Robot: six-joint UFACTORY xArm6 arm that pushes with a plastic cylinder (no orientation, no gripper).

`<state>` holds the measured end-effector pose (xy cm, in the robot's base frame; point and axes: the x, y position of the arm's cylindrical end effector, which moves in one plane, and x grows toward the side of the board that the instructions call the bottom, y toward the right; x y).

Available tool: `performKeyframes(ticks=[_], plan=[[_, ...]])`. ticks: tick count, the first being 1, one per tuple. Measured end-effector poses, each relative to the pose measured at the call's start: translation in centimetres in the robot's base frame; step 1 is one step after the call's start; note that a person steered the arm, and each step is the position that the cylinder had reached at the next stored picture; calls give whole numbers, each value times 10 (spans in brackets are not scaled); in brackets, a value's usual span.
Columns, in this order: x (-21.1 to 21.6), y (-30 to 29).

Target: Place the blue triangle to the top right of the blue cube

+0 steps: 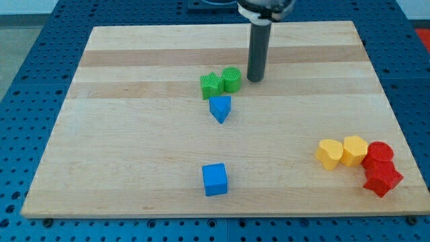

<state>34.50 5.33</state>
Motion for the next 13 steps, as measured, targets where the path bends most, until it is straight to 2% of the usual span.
performKeyframes(ticks=[2,3,4,5,6,9,10,12,13], plan=[[-8,-35],[-20,-24],[-44,25],[15,22],[46,-1],[53,-59],[76,-68],[154,-68],[172,-68]])
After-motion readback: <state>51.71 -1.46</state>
